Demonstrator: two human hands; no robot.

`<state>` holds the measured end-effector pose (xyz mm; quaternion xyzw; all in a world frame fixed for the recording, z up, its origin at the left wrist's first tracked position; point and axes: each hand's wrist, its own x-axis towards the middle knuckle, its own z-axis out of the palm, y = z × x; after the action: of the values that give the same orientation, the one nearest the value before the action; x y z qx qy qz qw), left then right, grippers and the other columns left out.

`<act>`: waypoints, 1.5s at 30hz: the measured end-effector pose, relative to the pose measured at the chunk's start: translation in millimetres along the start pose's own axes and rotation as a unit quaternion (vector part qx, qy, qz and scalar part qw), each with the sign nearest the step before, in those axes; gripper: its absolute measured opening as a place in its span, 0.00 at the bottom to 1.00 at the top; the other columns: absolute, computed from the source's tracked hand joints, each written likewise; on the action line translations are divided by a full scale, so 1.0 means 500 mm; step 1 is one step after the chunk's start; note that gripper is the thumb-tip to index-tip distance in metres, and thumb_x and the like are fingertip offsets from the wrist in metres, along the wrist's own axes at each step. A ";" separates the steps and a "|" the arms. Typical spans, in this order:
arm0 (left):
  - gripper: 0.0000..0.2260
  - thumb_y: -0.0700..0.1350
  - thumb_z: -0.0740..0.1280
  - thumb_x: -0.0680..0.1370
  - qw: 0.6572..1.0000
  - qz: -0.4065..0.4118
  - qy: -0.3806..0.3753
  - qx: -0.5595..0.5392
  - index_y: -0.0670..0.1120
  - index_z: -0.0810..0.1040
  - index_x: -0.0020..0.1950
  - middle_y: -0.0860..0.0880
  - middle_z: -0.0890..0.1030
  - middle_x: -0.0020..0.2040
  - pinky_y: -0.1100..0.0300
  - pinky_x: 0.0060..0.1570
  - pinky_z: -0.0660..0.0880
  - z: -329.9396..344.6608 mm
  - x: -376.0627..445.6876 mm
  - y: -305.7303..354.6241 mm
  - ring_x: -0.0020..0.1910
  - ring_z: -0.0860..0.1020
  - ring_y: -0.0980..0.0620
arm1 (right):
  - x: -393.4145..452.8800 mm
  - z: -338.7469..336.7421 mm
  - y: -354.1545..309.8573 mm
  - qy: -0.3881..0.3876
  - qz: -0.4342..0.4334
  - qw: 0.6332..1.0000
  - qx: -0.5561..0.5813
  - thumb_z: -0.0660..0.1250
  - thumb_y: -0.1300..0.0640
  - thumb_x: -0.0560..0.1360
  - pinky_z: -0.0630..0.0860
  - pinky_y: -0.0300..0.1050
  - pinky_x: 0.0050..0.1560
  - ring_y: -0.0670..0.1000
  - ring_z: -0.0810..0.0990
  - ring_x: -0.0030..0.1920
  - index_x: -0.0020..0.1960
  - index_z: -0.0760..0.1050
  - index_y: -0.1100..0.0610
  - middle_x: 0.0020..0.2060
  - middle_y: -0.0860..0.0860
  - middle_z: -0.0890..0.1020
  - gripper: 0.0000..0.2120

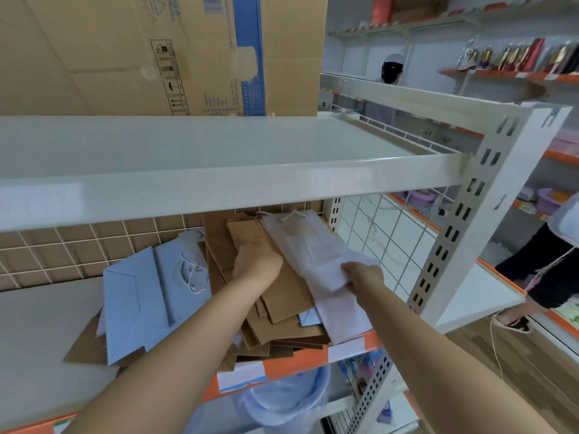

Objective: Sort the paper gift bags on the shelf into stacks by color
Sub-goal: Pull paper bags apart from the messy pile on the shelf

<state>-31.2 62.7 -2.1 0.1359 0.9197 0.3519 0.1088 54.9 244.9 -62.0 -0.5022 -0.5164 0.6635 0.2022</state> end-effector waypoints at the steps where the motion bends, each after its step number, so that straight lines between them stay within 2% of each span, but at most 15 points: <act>1: 0.03 0.35 0.58 0.76 0.999 -0.017 -0.035 -0.014 0.40 0.71 0.45 0.38 0.81 0.46 0.60 0.24 0.73 0.011 -0.002 0.006 0.34 0.79 0.46 | -0.009 0.003 -0.009 -0.033 -0.002 0.997 0.065 0.69 0.64 0.73 0.80 0.46 0.33 0.55 0.79 0.36 0.56 0.72 0.64 0.39 0.58 0.78 0.14; 4: 0.07 0.36 0.58 0.78 0.987 -0.072 -0.134 -0.050 0.37 0.72 0.42 0.38 0.82 0.39 0.52 0.33 0.82 0.045 -0.013 0.012 0.33 0.82 0.43 | -0.028 0.012 -0.046 -0.081 -0.041 0.981 0.174 0.65 0.65 0.75 0.82 0.46 0.32 0.54 0.81 0.35 0.53 0.74 0.64 0.38 0.58 0.80 0.08; 7: 0.07 0.43 0.63 0.77 0.989 -0.044 -0.140 -0.021 0.40 0.74 0.42 0.43 0.81 0.39 0.57 0.28 0.79 0.086 -0.019 0.014 0.31 0.82 0.45 | -0.033 0.008 -0.064 -0.070 -0.083 0.980 0.167 0.64 0.66 0.74 0.80 0.44 0.30 0.53 0.80 0.36 0.50 0.73 0.60 0.39 0.56 0.77 0.06; 10: 0.11 0.50 0.66 0.75 0.991 -0.009 -0.133 0.005 0.46 0.79 0.54 0.46 0.81 0.52 0.57 0.45 0.79 0.132 -0.020 0.028 0.50 0.81 0.45 | -0.019 -0.006 -0.046 -0.037 -0.095 0.989 0.106 0.65 0.67 0.72 0.78 0.47 0.40 0.57 0.76 0.44 0.50 0.72 0.57 0.45 0.57 0.77 0.09; 13: 0.13 0.50 0.64 0.78 0.993 -0.032 -0.089 0.070 0.48 0.78 0.60 0.48 0.79 0.60 0.56 0.56 0.76 0.176 -0.025 0.046 0.59 0.78 0.47 | -0.005 -0.031 -0.026 -0.015 -0.103 0.992 0.065 0.66 0.70 0.69 0.76 0.49 0.43 0.57 0.75 0.42 0.44 0.72 0.57 0.45 0.57 0.77 0.10; 18: 0.12 0.49 0.59 0.80 0.999 -0.019 -0.036 0.020 0.48 0.77 0.60 0.48 0.80 0.58 0.57 0.52 0.76 0.179 -0.026 0.044 0.57 0.79 0.46 | 0.012 -0.054 -0.024 -0.023 -0.122 0.991 0.056 0.66 0.72 0.69 0.79 0.50 0.39 0.56 0.77 0.42 0.53 0.73 0.58 0.46 0.55 0.78 0.16; 23: 0.15 0.47 0.53 0.82 0.996 0.010 0.033 -0.085 0.49 0.72 0.66 0.45 0.80 0.57 0.56 0.45 0.73 0.073 -0.003 0.004 0.53 0.79 0.43 | -0.005 -0.023 -0.015 -0.069 -0.103 0.989 0.083 0.62 0.71 0.71 0.74 0.46 0.36 0.55 0.73 0.38 0.46 0.73 0.56 0.40 0.54 0.77 0.11; 27: 0.07 0.40 0.55 0.81 0.976 0.010 0.107 -0.187 0.43 0.72 0.53 0.41 0.77 0.48 0.58 0.37 0.64 -0.017 0.004 -0.068 0.46 0.74 0.43 | -0.038 0.015 -0.007 -0.084 -0.104 0.988 0.072 0.61 0.69 0.70 0.69 0.46 0.33 0.55 0.73 0.36 0.53 0.72 0.56 0.41 0.54 0.76 0.15; 31: 0.10 0.40 0.55 0.81 0.939 -0.001 0.147 -0.311 0.54 0.71 0.47 0.53 0.74 0.41 0.63 0.31 0.65 -0.098 -0.018 -0.165 0.40 0.71 0.51 | -0.093 0.065 0.011 -0.105 -0.164 0.981 0.005 0.61 0.63 0.70 0.68 0.40 0.26 0.51 0.72 0.35 0.49 0.74 0.57 0.38 0.52 0.75 0.09; 34: 0.11 0.44 0.57 0.82 0.915 -0.041 0.154 -0.370 0.53 0.70 0.63 0.53 0.76 0.48 0.62 0.35 0.67 -0.152 -0.041 -0.228 0.40 0.72 0.56 | -0.132 0.117 0.030 -0.124 -0.177 0.976 -0.013 0.62 0.59 0.67 0.69 0.43 0.35 0.53 0.74 0.37 0.51 0.74 0.60 0.40 0.56 0.77 0.14; 38: 0.10 0.42 0.55 0.81 0.906 -0.043 0.153 -0.391 0.53 0.71 0.57 0.44 0.83 0.49 0.58 0.40 0.70 -0.224 -0.076 -0.311 0.44 0.77 0.46 | -0.187 0.185 0.068 -0.201 -0.198 0.959 -0.025 0.67 0.66 0.69 0.76 0.48 0.41 0.58 0.80 0.45 0.49 0.79 0.59 0.42 0.56 0.83 0.10; 40: 0.08 0.40 0.54 0.82 0.898 -0.035 0.167 -0.405 0.52 0.70 0.54 0.46 0.85 0.39 0.64 0.32 0.70 -0.260 -0.093 -0.349 0.39 0.78 0.49 | -0.214 0.211 0.074 -0.242 -0.237 0.940 -0.040 0.70 0.67 0.68 0.78 0.45 0.37 0.53 0.83 0.46 0.51 0.78 0.55 0.41 0.50 0.84 0.15; 42: 0.08 0.38 0.53 0.82 0.892 -0.027 0.181 -0.414 0.48 0.69 0.53 0.50 0.84 0.30 0.70 0.23 0.68 -0.300 -0.112 -0.393 0.31 0.79 0.58 | -0.248 0.242 0.072 -0.289 -0.255 0.921 -0.049 0.72 0.68 0.67 0.80 0.43 0.37 0.49 0.84 0.46 0.57 0.75 0.50 0.45 0.47 0.84 0.22; 44: 0.08 0.37 0.54 0.82 0.886 -0.023 0.185 -0.424 0.47 0.70 0.53 0.51 0.83 0.29 0.70 0.23 0.68 -0.341 -0.130 -0.444 0.28 0.78 0.62 | -0.286 0.282 0.074 -0.304 -0.265 0.913 -0.064 0.72 0.67 0.68 0.80 0.41 0.36 0.47 0.84 0.45 0.57 0.74 0.48 0.46 0.47 0.84 0.22; 45: 0.08 0.38 0.54 0.82 0.883 -0.027 0.183 -0.430 0.48 0.70 0.52 0.50 0.84 0.30 0.68 0.26 0.70 -0.362 -0.137 -0.471 0.31 0.79 0.59 | -0.305 0.305 0.078 -0.305 -0.263 0.913 -0.065 0.72 0.65 0.69 0.79 0.41 0.34 0.48 0.84 0.45 0.55 0.75 0.48 0.46 0.49 0.84 0.20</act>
<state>-61.0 -240.1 -22.4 -0.0164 0.6847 0.7286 -0.0042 -6.0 36.4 -32.9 -0.1329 -0.7086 0.6721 0.1689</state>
